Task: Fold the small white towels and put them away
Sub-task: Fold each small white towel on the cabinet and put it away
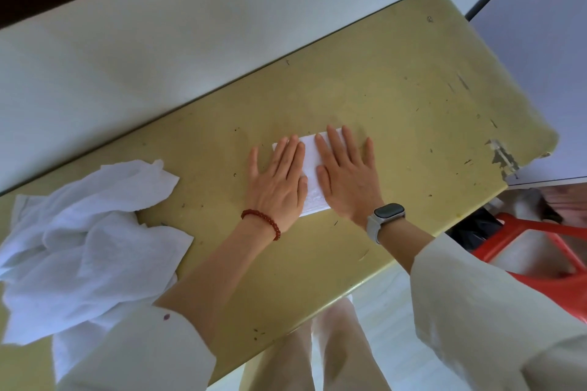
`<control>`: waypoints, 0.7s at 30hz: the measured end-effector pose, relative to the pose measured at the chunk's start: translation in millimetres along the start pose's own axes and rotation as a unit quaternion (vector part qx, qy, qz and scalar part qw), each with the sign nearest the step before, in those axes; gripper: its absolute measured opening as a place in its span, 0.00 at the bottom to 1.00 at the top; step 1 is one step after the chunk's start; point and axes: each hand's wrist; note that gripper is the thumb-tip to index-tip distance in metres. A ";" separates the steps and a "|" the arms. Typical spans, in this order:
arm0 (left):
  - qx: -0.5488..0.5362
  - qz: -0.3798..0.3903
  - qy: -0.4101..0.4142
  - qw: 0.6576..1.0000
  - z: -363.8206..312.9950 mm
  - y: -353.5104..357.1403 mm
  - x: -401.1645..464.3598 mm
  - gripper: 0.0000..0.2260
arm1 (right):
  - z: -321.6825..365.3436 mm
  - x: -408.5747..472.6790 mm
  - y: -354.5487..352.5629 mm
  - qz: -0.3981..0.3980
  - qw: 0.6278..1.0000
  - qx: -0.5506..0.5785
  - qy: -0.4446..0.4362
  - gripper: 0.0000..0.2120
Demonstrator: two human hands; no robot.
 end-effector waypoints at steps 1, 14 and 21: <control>0.005 0.004 0.004 1.000 0.1 0.5 -1.6 0.23 | -1.0 -0.8 0.8 0.005 1.000 0.005 -0.002 0.25; -0.009 -0.068 -0.079 0.995 7.6 -22.3 -5.0 0.18 | -6.0 -39.4 -21.2 -0.079 0.980 0.029 -0.178 0.18; -0.089 -0.081 0.036 0.992 -1.5 -32.6 -28.3 0.13 | -37.4 -6.1 -48.5 0.031 0.994 -0.051 -0.095 0.27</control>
Point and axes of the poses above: each hand's wrist, its own x-axis towards the middle knuckle, its own y-axis out of the palm, z = x × y, and after that the axes turned 10 degrees about -z, right-handed
